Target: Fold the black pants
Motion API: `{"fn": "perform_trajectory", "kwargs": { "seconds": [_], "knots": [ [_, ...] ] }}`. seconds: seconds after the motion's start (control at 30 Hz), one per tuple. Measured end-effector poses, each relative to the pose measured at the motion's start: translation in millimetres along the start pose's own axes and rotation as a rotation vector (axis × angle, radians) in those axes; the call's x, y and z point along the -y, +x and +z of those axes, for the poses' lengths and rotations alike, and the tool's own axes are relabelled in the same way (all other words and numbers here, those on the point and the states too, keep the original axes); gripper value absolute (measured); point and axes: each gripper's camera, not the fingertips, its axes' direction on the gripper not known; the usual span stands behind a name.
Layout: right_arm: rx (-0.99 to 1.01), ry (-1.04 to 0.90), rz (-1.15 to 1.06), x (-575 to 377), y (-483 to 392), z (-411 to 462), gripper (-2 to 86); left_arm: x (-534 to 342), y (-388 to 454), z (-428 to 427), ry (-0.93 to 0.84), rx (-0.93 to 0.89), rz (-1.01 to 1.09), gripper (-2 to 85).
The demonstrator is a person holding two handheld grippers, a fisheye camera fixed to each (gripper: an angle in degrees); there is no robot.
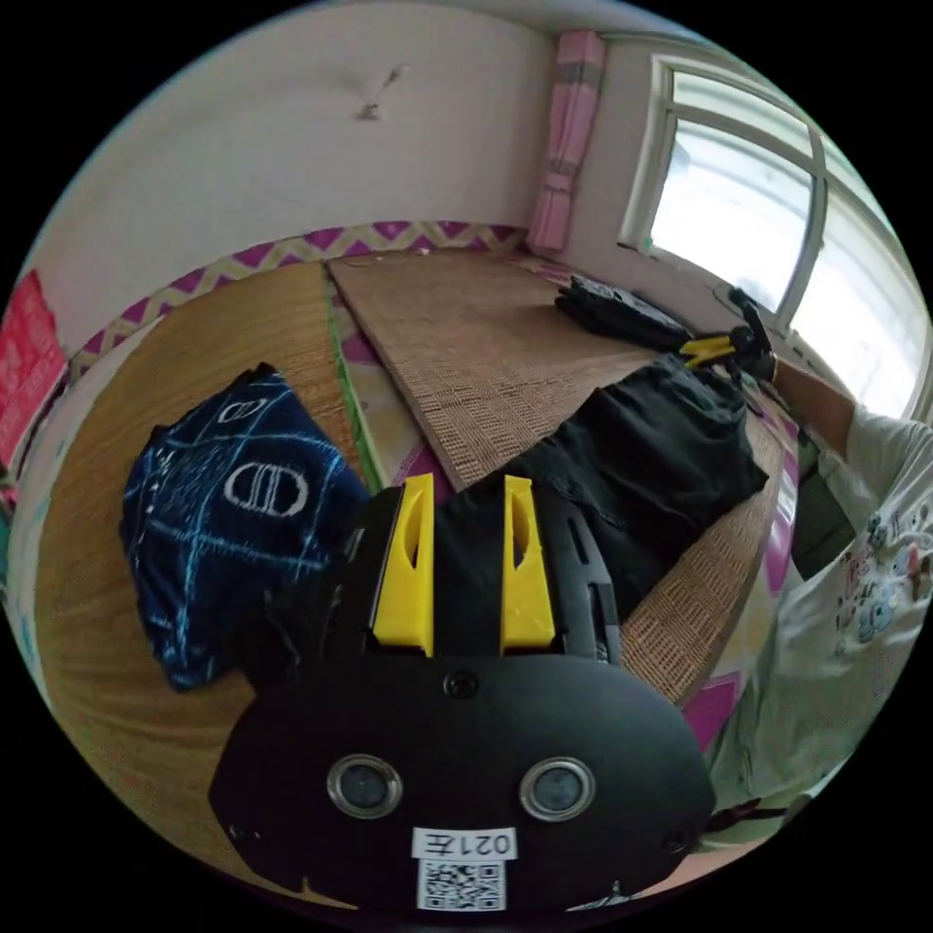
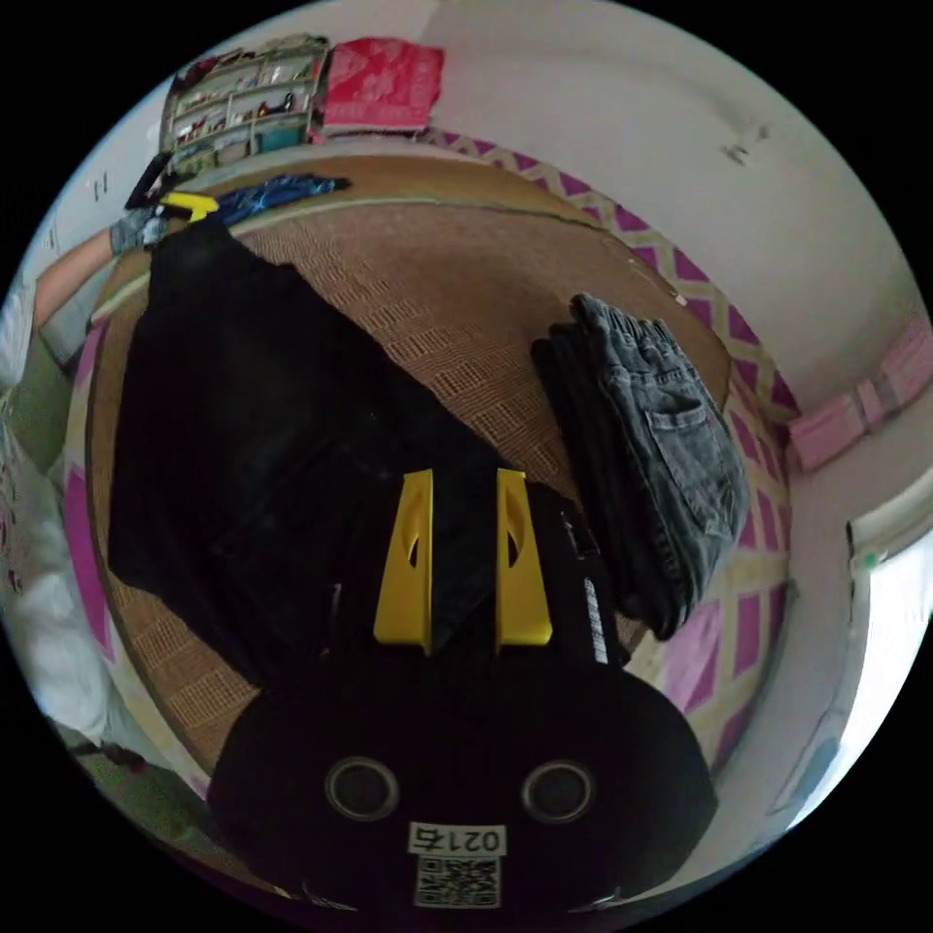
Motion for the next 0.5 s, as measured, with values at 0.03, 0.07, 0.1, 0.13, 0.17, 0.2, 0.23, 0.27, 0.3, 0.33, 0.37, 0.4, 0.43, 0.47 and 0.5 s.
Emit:
{"fn": "perform_trajectory", "kwargs": {
  "seconds": [0.03, 0.07, 0.1, 0.13, 0.17, 0.2, 0.23, 0.27, 0.3, 0.33, 0.37, 0.4, 0.43, 0.47, 0.5],
  "knots": [
    [0.017, -0.027, -0.02, 8, 11, 8, 10.2, 8, 3, 12, -0.026, -0.011, 0.024, 10.5],
    [0.022, -0.043, -0.028, 12, 16, 12, 10.4, 16, 6, 23, -0.058, -0.019, 0.05, 10.6],
    [0.04, -0.077, -0.046, 18, 26, 20, 10.7, 19, 7, 28, -0.073, -0.024, 0.062, 10.7],
    [0.076, -0.106, -0.055, 22, 35, 28, 10.9, 25, 10, 38, -0.103, -0.039, 0.084, 10.8],
    [0.097, -0.117, -0.061, 24, 39, 31, 10.5, 29, 13, 46, -0.128, -0.049, 0.1, 10.8],
    [0.156, -0.136, -0.075, 27, 45, 34, 9.7, 30, 15, 50, -0.141, -0.051, 0.109, 10.9],
    [0.216, -0.155, -0.099, 29, 49, 33, 6.9, 32, 18, 57, -0.167, -0.062, 0.124, 10.9],
    [0.211, -0.172, -0.1, 30, 50, 31, 5.5, 32, 21, 63, -0.185, -0.08, 0.13, 11.0],
    [0.204, -0.168, -0.122, 29, 51, 22, 3.1, 32, 22, 64, -0.189, -0.09, 0.133, 11.0],
    [0.198, -0.12, -0.131, 25, 53, 8, 1.5, 30, 26, 66, -0.188, -0.105, 0.142, 11.0],
    [0.194, -0.091, -0.134, 21, 53, 1, 1.1, 28, 30, 66, -0.178, -0.111, 0.152, 11.1],
    [0.196, -0.038, -0.133, 11, 54, -12, 0.6, 27, 32, 66, -0.173, -0.113, 0.158, 11.1],
    [0.206, 0.011, -0.121, 1, 57, -24, 0.3, 24, 37, 67, -0.174, -0.119, 0.174, 11.2],
    [0.212, 0.033, -0.114, -4, 58, -29, 0.2, 22, 41, 70, -0.187, -0.112, 0.187, 11.3],
    [0.225, 0.067, -0.1, -15, 61, -37, 0.0, 21, 42, 71, -0.194, -0.11, 0.194, 11.4]
  ]
}}
